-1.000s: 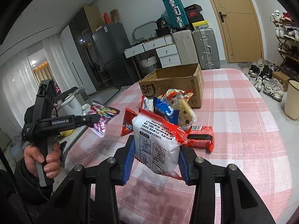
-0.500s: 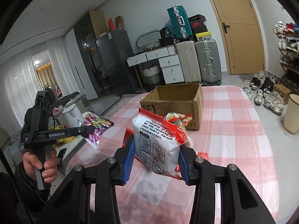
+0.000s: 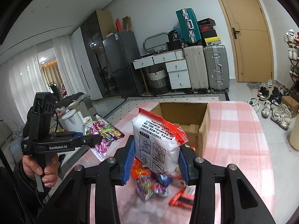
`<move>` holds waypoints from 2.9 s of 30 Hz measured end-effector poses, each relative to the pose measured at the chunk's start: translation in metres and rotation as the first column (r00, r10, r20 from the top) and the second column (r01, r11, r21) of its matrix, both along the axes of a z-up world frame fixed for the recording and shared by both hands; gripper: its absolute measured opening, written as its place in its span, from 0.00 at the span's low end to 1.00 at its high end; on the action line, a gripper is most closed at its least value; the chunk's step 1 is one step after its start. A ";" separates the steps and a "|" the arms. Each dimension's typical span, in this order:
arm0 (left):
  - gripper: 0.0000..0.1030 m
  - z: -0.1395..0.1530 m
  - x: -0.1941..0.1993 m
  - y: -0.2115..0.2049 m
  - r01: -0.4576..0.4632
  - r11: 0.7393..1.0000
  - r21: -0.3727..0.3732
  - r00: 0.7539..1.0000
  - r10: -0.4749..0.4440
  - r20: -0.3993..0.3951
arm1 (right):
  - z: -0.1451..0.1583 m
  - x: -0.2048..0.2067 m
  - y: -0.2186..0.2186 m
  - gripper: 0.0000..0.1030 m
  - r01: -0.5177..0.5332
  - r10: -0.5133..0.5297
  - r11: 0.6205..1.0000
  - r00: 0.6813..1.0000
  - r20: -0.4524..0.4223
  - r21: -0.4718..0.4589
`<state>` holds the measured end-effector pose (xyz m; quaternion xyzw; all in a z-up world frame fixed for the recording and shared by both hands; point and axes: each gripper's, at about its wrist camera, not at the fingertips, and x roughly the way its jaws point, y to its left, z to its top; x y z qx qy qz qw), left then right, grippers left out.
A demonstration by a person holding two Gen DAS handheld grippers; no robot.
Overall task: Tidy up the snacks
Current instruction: 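Carry both bags over the cardboard box and open both grippers, then pull both tools back from the box toward the snack pile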
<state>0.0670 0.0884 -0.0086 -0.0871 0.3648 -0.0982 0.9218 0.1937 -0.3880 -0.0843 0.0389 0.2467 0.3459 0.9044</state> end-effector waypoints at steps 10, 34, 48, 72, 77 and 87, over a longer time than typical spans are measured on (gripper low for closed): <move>0.22 0.037 0.067 -0.007 0.025 0.999 0.022 1.000 -0.025 0.018 | 0.029 0.047 0.021 0.41 -0.049 0.050 0.998 0.998 0.025 -0.037; 0.22 0.022 0.219 -0.041 0.057 0.997 0.048 0.996 -0.054 -0.071 | 0.029 0.165 0.059 0.41 -0.038 0.035 0.997 0.998 -0.055 -0.061; 0.22 -0.034 0.268 -0.045 0.052 0.998 0.045 0.988 -0.044 -0.151 | -0.034 0.212 0.073 0.41 -0.021 0.001 0.992 0.988 -0.157 -0.125; 0.71 -0.017 0.212 -0.019 -0.073 0.996 0.047 0.992 0.078 -0.098 | 0.000 0.165 0.030 0.87 0.092 -0.095 0.992 0.995 -0.025 -0.089; 0.79 -0.004 0.178 -0.022 -0.096 0.993 0.070 0.993 0.100 -0.056 | 0.011 0.132 0.019 0.90 0.104 -0.103 0.991 0.995 0.008 -0.082; 0.84 0.018 0.119 -0.038 -0.099 0.989 0.114 0.995 0.099 0.006 | 0.023 0.074 0.007 0.95 0.123 -0.121 0.990 0.992 0.040 -0.062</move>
